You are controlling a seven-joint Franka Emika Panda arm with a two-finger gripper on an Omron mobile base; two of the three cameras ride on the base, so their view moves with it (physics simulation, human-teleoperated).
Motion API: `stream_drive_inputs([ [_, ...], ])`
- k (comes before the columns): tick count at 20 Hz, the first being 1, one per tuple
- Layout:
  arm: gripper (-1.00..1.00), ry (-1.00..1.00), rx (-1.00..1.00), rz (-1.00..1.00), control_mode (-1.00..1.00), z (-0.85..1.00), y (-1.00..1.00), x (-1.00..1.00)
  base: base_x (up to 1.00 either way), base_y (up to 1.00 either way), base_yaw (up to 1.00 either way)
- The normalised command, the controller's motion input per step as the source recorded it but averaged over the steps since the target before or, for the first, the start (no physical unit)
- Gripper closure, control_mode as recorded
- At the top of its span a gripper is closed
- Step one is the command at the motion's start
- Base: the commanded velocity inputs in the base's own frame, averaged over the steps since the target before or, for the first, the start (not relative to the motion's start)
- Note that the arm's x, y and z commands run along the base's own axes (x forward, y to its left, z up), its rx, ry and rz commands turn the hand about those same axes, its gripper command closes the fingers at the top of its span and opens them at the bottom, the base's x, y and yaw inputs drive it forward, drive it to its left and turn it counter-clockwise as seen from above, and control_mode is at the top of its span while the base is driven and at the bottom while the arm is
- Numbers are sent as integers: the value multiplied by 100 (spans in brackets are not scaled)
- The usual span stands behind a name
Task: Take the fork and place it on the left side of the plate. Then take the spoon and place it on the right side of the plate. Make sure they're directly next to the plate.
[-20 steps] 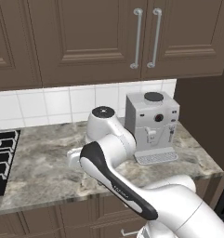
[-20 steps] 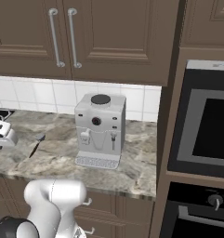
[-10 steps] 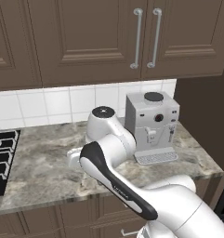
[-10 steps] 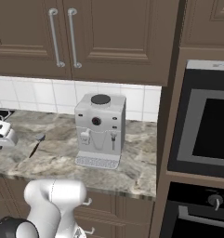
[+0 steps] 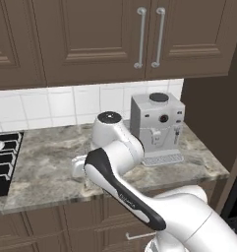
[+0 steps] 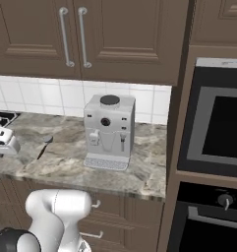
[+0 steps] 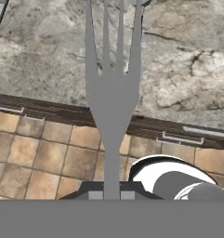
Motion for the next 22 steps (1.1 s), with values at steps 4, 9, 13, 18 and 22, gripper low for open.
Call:
stream_drive_inputs([
  [4, 100, 0, 0, 0, 100, 0, 0, 0, -93, 13, 7],
  [9, 100, 0, 0, 0, 100, 0, 0, 0, -32, 2, 82],
  [13, 100, 0, 0, 0, 100, 0, 0, 0, -2, 0, 100],
  [18, 100, 0, 0, 0, 100, 0, 0, 0, -1, 0, 100],
  [22, 100, 0, 0, 0, 100, 0, 0, 0, -1, 0, 100],
])
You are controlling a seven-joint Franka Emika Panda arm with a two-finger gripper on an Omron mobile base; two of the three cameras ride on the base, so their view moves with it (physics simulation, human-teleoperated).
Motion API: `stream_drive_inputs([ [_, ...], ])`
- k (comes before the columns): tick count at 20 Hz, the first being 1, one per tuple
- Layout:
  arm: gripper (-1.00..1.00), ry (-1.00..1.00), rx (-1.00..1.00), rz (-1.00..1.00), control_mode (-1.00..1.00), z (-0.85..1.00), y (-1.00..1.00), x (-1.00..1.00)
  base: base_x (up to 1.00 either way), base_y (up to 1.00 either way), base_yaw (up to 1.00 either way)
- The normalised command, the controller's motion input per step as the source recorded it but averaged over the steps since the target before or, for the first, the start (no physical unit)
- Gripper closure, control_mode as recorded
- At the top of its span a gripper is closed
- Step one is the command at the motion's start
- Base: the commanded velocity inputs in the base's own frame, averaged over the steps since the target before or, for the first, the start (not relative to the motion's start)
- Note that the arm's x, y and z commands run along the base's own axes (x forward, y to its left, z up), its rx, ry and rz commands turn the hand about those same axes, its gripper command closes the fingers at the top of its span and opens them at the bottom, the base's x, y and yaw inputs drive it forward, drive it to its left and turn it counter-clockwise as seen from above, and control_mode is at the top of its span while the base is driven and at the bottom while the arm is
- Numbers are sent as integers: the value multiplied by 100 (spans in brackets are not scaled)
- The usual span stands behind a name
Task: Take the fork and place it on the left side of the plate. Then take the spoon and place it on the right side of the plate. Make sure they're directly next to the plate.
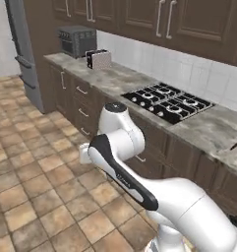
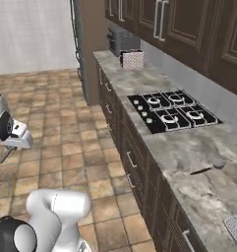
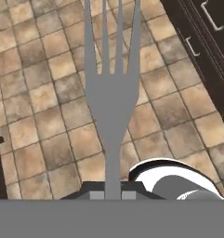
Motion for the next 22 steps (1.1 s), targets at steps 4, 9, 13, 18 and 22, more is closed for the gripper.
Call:
stream_drive_inputs([
  [4, 100, 0, 0, 0, 100, 0, 0, 0, 0, 0, 100],
  [9, 100, 0, 0, 0, 100, 0, 0, 0, 10, 0, 98],
  [13, 100, 0, 0, 0, 100, 0, 0, 0, 31, 0, 86],
  [18, 100, 0, 0, 0, 100, 0, 0, 0, 36, 0, 82],
  [22, 100, 0, 0, 0, 100, 0, 0, 0, 37, 0, 82],
])
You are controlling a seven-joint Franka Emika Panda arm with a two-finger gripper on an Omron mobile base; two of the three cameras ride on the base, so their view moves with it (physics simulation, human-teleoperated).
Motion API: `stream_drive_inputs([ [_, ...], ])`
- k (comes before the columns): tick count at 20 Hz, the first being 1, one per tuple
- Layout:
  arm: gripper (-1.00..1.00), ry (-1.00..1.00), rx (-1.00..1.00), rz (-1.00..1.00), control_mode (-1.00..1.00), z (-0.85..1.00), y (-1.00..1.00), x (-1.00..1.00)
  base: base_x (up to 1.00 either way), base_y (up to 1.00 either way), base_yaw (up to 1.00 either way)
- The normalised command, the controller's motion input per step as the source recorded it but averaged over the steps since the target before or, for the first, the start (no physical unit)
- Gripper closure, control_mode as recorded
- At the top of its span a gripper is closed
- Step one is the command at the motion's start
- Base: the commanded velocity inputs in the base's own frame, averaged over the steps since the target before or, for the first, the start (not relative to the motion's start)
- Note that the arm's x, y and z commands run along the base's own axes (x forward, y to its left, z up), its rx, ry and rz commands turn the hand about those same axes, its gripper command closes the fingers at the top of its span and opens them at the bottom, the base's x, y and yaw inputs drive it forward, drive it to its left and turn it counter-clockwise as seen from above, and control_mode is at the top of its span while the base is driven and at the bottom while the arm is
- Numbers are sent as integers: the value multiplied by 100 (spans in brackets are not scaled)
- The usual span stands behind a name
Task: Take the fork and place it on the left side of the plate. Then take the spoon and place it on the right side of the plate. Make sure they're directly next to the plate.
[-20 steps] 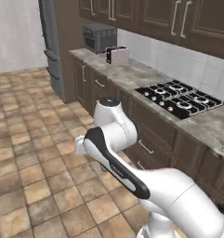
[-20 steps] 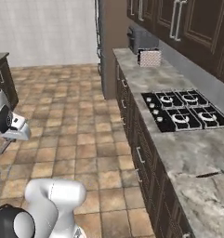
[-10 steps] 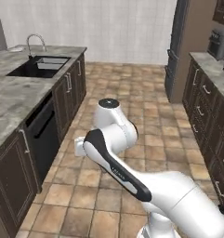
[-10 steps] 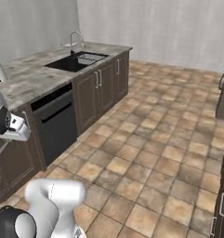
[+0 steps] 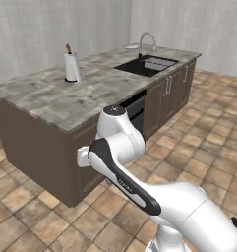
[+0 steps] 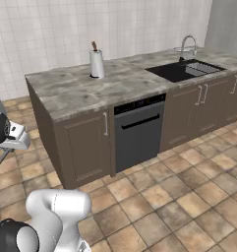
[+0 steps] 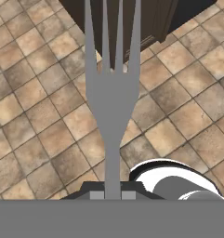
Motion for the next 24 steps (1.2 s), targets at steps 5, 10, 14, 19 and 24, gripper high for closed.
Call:
stream_drive_inputs([
  [5, 100, 0, 0, 0, 100, 0, 0, 0, 38, 0, 82],
  [10, 100, 0, 0, 0, 100, 0, 0, 0, 69, 15, 46],
  [14, 100, 0, 0, 0, 100, 0, 0, 0, 93, 28, 14],
  [19, 100, 0, 0, 0, 100, 0, 0, 0, 94, 21, 7],
  [24, 100, 0, 0, 0, 100, 0, 0, 0, 94, 25, 4],
])
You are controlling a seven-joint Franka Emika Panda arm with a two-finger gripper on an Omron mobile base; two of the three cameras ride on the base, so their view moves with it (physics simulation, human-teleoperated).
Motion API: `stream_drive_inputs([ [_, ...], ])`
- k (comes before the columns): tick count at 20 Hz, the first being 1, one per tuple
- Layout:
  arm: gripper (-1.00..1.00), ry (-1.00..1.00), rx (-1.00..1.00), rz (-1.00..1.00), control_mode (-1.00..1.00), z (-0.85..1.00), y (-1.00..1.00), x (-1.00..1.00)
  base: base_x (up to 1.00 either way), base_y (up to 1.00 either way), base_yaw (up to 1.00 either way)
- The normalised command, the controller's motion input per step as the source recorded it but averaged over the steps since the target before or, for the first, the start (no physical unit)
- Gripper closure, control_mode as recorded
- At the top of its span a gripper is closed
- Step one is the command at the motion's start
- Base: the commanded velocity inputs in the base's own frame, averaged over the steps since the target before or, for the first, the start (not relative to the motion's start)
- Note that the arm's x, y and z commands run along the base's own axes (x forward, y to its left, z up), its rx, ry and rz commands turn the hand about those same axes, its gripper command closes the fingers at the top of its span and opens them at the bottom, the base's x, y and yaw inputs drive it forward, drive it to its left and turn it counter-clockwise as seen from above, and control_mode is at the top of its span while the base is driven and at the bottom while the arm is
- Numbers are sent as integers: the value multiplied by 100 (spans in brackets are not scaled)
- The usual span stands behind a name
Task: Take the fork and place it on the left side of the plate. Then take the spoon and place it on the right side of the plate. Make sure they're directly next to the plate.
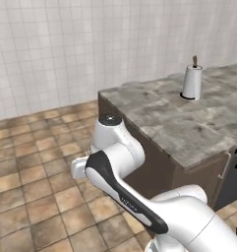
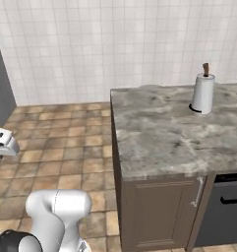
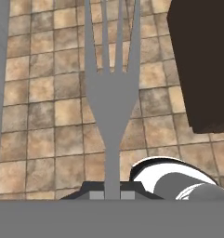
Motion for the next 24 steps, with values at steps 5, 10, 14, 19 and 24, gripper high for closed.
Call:
stream_drive_inputs([
  [5, 100, 0, 0, 0, 100, 0, 0, 0, 94, 31, 7],
  [10, 100, 0, 0, 0, 100, 0, 0, 0, 94, 31, 6],
  [14, 100, 0, 0, 0, 100, 0, 0, 0, 94, 31, 6],
  [19, 100, 0, 0, 0, 100, 0, 0, 0, 94, 27, 3],
  [24, 100, 0, 0, 0, 100, 0, 0, 0, 94, 23, 0],
])
